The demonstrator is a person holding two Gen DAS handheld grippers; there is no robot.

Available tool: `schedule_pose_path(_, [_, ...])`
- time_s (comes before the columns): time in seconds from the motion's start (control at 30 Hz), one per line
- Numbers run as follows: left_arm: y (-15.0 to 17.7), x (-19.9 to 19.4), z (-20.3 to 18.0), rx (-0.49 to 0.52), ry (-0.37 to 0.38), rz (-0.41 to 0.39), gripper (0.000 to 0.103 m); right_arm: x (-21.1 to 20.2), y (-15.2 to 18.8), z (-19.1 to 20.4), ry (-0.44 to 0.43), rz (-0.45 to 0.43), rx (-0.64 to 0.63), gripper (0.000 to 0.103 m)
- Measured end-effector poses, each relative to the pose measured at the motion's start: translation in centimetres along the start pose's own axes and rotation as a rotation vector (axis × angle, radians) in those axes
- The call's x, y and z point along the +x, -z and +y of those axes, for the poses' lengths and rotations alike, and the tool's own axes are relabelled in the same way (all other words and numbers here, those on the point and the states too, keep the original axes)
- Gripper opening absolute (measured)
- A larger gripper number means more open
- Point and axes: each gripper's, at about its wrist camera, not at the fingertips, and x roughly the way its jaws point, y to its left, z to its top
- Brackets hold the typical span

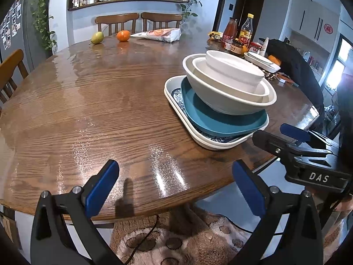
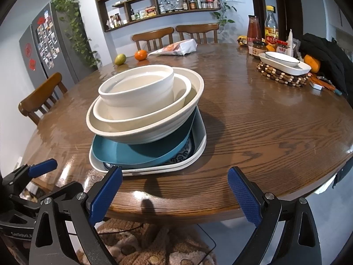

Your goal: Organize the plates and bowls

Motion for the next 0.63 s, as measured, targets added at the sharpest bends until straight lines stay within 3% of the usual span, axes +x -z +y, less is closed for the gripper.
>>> schedule_pose_path(0.63, [0.31,-0.36,-0.19,0.007,0.025,-0.008,0.102,0.04,-0.21,0.27,0.021,0.005,-0.013,0.097])
